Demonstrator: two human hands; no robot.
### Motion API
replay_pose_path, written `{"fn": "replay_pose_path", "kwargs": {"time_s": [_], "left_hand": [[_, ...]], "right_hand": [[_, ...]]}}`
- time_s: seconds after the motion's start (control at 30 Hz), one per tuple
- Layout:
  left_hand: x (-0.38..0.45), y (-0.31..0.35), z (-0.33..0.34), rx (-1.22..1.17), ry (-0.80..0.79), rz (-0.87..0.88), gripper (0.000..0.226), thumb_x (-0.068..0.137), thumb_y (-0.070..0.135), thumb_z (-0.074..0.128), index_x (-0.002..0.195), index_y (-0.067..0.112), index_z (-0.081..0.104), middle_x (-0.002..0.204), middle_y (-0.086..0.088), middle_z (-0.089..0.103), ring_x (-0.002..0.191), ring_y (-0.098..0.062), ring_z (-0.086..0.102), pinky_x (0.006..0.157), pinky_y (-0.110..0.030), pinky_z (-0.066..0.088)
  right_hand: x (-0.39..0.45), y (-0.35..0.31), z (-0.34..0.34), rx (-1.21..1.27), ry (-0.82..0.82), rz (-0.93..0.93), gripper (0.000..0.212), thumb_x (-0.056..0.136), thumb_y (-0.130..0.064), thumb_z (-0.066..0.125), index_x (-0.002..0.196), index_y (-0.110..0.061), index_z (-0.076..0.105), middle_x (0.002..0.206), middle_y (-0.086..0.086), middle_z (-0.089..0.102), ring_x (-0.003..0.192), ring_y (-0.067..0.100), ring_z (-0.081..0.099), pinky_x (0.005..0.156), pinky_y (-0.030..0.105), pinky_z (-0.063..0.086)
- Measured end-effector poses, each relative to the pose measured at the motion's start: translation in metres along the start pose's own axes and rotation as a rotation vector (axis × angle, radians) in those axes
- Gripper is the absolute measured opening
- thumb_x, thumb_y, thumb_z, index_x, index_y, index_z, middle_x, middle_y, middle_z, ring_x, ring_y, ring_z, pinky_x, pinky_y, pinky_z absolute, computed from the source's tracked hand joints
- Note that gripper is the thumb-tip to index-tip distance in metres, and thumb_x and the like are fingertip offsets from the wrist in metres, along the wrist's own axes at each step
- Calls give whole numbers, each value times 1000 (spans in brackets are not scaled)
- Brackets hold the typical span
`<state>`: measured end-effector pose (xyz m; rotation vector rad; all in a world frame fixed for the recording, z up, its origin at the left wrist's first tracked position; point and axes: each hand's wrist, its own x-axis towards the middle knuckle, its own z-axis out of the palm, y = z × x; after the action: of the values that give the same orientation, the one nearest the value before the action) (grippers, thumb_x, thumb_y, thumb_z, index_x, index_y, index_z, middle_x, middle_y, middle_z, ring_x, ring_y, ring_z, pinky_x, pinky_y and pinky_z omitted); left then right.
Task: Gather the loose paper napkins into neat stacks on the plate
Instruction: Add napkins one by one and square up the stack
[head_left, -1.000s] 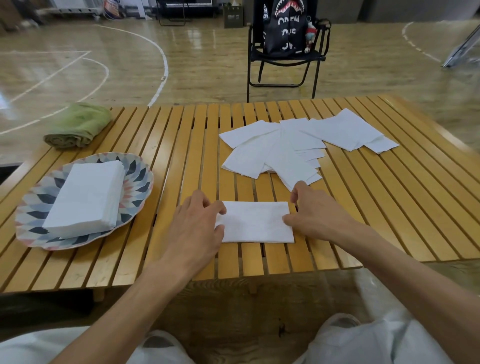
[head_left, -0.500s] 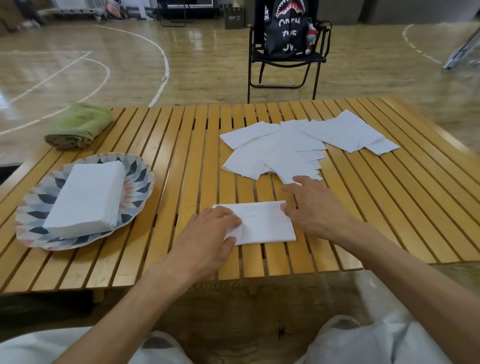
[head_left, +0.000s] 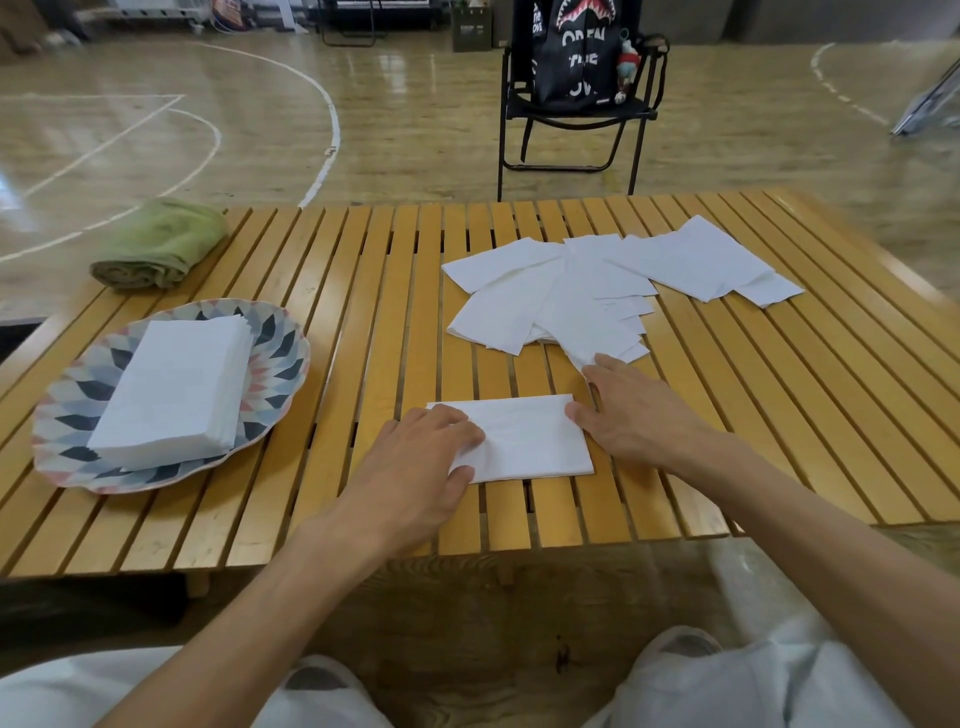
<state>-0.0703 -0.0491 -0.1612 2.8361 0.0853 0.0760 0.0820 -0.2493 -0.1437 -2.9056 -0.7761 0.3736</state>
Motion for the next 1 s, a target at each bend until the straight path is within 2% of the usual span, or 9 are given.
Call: {"fn": "replay_pose_path", "kwargs": {"time_s": [0.23,0.33,0.4,0.53,0.6,0.73,0.8,0.87,1.0], "left_hand": [[0,0,0,-1,-3,-3,40,98,37,54,137,35,48,144,14,43,132,-8,34,113,-35,28],[0,0,0,-3,-2,-8,40,97,38,54,137,36,48,144,14,43,133,-7,34,113,-34,28],[0,0,-1,-13,2,-9,41,97,37,55,137,35,49,143,14,43,133,-7,35,113,-34,27],[0,-1,-2,-61,19,-11,40,97,34,55,137,34,50,143,14,45,133,-7,35,113,-32,25],[0,0,-4,-89,38,-20,39,98,32,55,136,34,51,143,14,45,133,-8,36,113,-31,25],[3,2,-7,-167,104,-30,39,97,31,56,136,35,49,140,15,47,129,-8,39,108,-29,27],[5,1,-8,-223,135,-52,45,97,35,57,139,37,44,141,15,45,130,-9,40,105,-27,26],[6,0,-9,-280,170,-78,53,95,41,58,143,41,35,144,15,43,131,-10,40,102,-27,28],[8,-2,-13,-476,214,-151,68,89,60,58,147,40,27,135,25,42,121,5,41,94,-20,32]], "right_hand": [[1,2,2,29,46,27,67,102,-49,47,154,-10,32,165,6,24,149,25,27,117,43,30],[-2,2,-3,160,274,8,45,99,-31,55,139,-10,52,143,8,52,129,27,49,106,40,42],[-5,2,-10,281,489,-25,34,97,-17,59,131,-12,60,128,6,62,119,23,55,101,36,44],[-11,-1,-29,414,771,-59,16,94,-6,60,107,-16,64,100,-1,64,93,15,59,85,34,52],[-12,0,-34,526,811,-52,17,95,-5,59,109,-15,60,98,-2,61,92,15,59,84,37,54],[-14,1,-43,768,736,-89,29,96,-8,60,123,-18,60,92,-11,60,91,12,63,82,26,55],[-15,-1,-48,947,598,-90,19,93,-9,60,101,-24,69,92,-10,67,88,11,65,78,24,56],[-16,-3,-51,1180,429,-75,19,90,-5,59,84,-20,71,93,-3,69,89,19,63,76,28,52],[-23,-2,-54,1446,55,-150,17,86,-6,55,77,-13,67,88,3,62,87,21,55,74,33,45]]}}
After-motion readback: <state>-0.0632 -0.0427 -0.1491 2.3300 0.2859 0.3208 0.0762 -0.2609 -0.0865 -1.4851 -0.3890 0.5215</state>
